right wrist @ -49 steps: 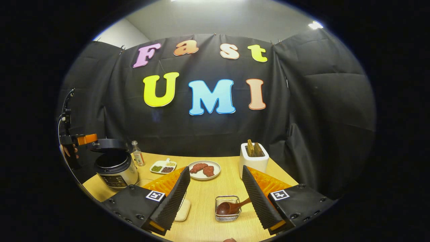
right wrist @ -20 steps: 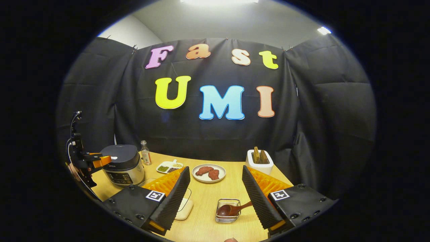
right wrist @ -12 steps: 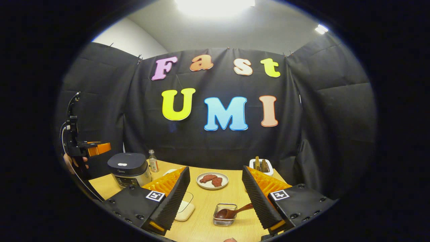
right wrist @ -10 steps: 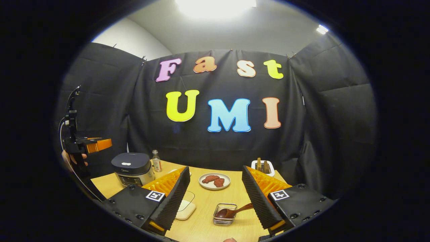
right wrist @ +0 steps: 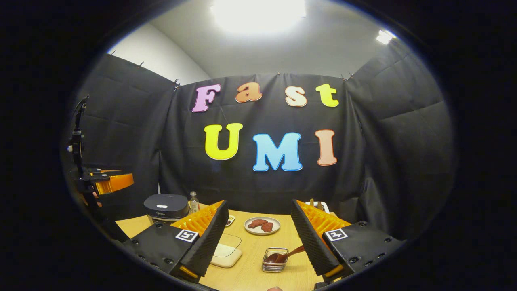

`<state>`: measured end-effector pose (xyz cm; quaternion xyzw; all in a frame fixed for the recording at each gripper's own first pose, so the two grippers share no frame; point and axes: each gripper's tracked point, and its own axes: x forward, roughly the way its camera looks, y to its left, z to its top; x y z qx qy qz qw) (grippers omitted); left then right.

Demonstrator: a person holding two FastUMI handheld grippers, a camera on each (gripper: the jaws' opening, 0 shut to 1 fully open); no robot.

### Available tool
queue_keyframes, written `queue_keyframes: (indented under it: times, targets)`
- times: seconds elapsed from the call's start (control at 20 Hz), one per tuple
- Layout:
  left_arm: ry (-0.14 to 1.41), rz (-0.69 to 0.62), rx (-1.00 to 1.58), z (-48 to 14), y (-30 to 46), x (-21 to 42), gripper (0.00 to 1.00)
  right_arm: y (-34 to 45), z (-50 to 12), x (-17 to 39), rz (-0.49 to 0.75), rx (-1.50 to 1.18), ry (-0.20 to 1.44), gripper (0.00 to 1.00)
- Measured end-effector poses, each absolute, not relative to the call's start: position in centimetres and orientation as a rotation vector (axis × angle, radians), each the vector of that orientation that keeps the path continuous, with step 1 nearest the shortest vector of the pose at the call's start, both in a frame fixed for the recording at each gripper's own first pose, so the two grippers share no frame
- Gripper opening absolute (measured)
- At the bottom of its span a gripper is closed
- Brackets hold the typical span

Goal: Close the left gripper, press the button to open the rice cooker; take a wooden spoon from the chopstick holder with the right hand, scoop a spoonful of rice and pour it into the rice cooker, then put the wooden spoon back into the chopstick holder.

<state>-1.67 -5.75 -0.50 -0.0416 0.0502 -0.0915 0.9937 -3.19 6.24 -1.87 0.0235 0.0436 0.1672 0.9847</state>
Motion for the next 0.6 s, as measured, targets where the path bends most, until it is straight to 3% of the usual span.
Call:
queue_keyframes:
  times: [0.6]
  targets:
    - [0.091,-0.218,-0.076,-0.1,-4.4,-3.3,0.8,6.6,-0.7,-5.1,0.258,0.062,0.07,0.98]
